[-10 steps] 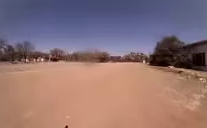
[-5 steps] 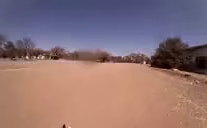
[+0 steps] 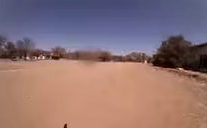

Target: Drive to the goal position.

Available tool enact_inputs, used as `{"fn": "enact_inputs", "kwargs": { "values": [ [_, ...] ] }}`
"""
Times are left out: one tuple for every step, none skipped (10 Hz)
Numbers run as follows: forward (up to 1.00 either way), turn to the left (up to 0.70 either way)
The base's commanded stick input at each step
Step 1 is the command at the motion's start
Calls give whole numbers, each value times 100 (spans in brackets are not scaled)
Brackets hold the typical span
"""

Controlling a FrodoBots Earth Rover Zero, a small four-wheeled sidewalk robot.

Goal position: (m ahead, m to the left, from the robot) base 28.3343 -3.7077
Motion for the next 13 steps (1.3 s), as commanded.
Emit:
{"fn": "enact_inputs", "kwargs": {
  "values": [
    [100, 0],
    [100, 0],
    [100, 0],
    [100, 0],
    [100, 0],
    [100, 0],
    [100, 0],
    [100, 0],
    [100, 0],
    [100, 0],
    [100, 0],
    [100, 0],
    [100, 0]
  ]
}}
